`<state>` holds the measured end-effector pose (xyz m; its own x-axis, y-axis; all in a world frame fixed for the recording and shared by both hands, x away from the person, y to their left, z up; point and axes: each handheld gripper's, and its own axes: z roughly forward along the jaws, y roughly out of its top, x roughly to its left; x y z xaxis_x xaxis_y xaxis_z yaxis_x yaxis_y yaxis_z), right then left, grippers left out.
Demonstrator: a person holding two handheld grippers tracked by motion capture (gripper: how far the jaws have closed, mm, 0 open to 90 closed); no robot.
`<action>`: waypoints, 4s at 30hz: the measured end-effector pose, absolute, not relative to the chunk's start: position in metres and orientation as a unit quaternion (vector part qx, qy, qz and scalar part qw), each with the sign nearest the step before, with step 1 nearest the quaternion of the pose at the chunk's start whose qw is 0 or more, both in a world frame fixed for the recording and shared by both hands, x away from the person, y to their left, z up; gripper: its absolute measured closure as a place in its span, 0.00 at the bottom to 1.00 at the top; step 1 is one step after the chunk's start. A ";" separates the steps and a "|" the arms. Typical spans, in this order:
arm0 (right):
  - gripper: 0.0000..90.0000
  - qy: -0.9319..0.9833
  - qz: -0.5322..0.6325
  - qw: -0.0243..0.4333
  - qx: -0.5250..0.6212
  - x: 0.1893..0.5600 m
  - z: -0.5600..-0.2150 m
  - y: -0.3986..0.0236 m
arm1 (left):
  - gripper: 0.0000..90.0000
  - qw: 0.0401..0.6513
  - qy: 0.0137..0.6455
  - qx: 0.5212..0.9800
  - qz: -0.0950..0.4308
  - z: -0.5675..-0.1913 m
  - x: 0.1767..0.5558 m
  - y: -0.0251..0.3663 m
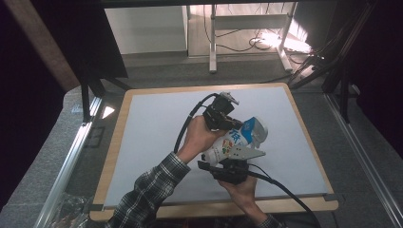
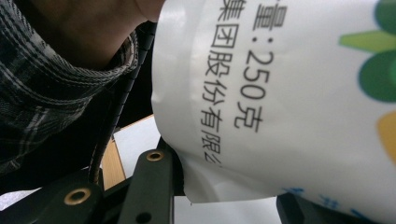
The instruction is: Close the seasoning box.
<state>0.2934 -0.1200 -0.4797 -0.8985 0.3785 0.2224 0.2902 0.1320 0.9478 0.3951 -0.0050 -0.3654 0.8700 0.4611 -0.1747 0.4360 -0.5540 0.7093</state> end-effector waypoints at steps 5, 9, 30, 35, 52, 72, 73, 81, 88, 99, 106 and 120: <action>0.74 0.750 0.621 0.034 0.223 0.293 -0.479 -0.120 | 0.99 0.395 0.253 0.883 0.016 -0.365 0.395 -0.005; 0.74 0.750 0.622 0.034 0.223 0.293 -0.479 -0.120 | 0.99 0.394 0.253 0.884 0.015 -0.365 0.396 -0.005; 0.74 0.748 0.624 0.033 0.224 0.293 -0.478 -0.119 | 0.99 0.386 0.253 0.887 0.016 -0.364 0.398 -0.005; 0.74 0.748 0.624 0.033 0.224 0.293 -0.478 -0.119 | 0.99 0.386 0.254 0.887 0.016 -0.364 0.398 -0.005; 0.74 0.746 0.625 0.028 0.227 0.294 -0.478 -0.119 | 0.99 0.384 0.254 0.887 0.014 -0.365 0.400 -0.006; 0.74 0.745 0.626 0.027 0.229 0.295 -0.478 -0.120 | 0.99 0.383 0.258 0.887 0.010 -0.366 0.402 -0.007; 0.74 0.745 0.626 0.027 0.228 0.295 -0.478 -0.120 | 0.99 0.383 0.258 0.887 0.010 -0.366 0.402 -0.008; 0.74 0.744 0.627 0.027 0.228 0.295 -0.477 -0.120 | 0.99 0.381 0.254 0.889 0.011 -0.365 0.402 -0.008; 0.74 0.744 0.628 0.029 0.228 0.295 -0.477 -0.120 | 0.99 0.384 0.257 0.887 0.009 -0.366 0.402 -0.008; 0.74 0.743 0.628 0.029 0.228 0.294 -0.476 -0.121 | 0.99 0.384 0.257 0.887 0.008 -0.366 0.402 -0.008; 0.74 0.742 0.629 0.028 0.230 0.294 -0.476 -0.121 | 0.99 0.384 0.258 0.886 0.008 -0.366 0.402 -0.009; 0.74 0.738 0.632 0.022 0.236 0.295 -0.476 -0.121 | 0.99 0.383 0.259 0.887 0.008 -0.367 0.404 -0.009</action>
<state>0.2947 -0.1209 -0.4764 -0.8874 0.3765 0.2660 0.3210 0.0906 0.9427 0.4037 -0.0092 -0.3670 0.8654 0.4658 -0.1845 0.4537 -0.5723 0.6831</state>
